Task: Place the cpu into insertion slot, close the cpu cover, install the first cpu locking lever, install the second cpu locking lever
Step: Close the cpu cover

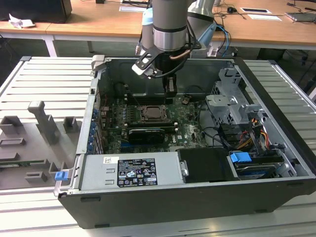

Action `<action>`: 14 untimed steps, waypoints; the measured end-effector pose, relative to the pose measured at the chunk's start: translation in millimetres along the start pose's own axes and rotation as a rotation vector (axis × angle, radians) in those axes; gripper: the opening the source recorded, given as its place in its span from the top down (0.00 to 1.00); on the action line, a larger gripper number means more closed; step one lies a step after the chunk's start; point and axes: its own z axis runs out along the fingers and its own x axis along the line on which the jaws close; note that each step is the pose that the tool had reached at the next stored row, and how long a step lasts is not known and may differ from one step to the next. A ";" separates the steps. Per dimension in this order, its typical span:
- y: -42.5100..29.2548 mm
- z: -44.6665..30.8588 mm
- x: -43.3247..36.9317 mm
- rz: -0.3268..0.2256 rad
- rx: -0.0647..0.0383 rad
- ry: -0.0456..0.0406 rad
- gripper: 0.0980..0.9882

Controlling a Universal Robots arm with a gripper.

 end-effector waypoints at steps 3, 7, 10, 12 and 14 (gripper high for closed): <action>-2.3 1.7 0.0 -0.002 0.001 0.0018 0.99; -4.9 9.1 0.2 -0.007 0.003 0.0028 0.99; -8.2 9.7 0.1 -0.008 0.006 0.0026 0.99; -14.9 9.8 0.0 -0.008 0.007 0.0029 0.99; -21.9 9.7 -0.1 -0.009 0.008 0.0028 0.99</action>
